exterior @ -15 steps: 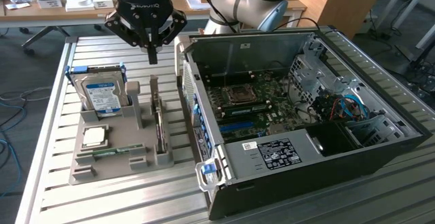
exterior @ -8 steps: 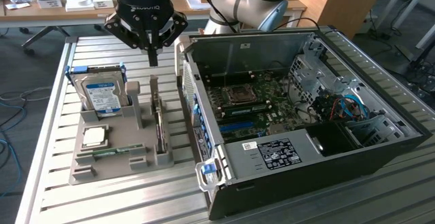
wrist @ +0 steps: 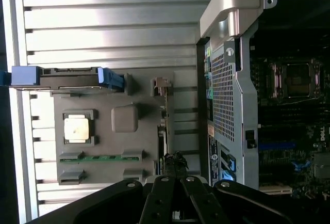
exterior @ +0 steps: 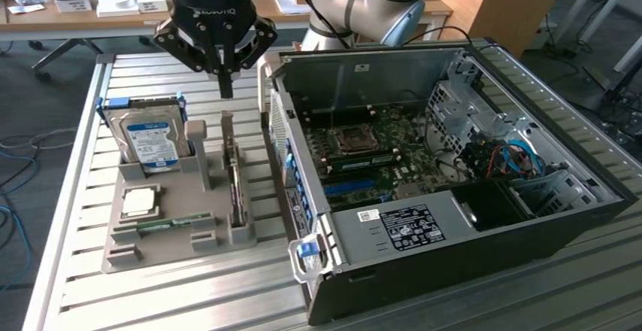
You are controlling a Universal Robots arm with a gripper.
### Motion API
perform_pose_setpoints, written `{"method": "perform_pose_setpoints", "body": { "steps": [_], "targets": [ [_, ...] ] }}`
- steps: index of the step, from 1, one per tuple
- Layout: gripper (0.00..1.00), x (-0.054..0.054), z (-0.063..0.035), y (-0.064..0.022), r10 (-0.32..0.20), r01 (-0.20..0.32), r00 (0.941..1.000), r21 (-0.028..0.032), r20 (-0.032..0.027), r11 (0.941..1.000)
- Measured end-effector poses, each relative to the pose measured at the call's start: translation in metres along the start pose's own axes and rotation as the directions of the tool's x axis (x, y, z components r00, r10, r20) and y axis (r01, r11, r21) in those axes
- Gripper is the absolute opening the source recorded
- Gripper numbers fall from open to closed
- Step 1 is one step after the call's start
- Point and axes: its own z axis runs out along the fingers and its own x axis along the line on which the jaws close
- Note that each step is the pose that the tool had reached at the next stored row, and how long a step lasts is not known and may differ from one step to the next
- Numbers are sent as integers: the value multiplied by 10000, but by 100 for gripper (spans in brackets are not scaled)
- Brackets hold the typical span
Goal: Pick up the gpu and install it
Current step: 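Reach for the gpu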
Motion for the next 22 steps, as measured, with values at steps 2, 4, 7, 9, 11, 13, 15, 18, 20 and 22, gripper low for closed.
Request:
{"method": "perform_pose_setpoints", "body": {
  "steps": [2,4,7,9,11,13,15,18,20,22],
  "targets": [
    [11,1,-1,-14,2,-2,10000,0,0,10000],
    [11,1,-1,-33,2,-2,10000,0,0,10000],
    [11,3,-3,-68,2,-2,10000,-1,1,10000],
    [11,4,-4,-92,2,-2,10000,0,0,10000],
    [11,4,-5,-117,2,-2,10000,0,0,10000],
    [11,4,-6,-138,2,-2,10000,0,0,10000],
    [11,4,-6,-147,3,-3,10000,0,0,10000],
    [11,4,-6,-148,2,-2,10000,0,1,10000],
    [11,4,-6,-149,2,-2,10000,-1,2,10000],
    [11,3,-7,-155,2,-2,10000,0,1,10000]
  ]
}}
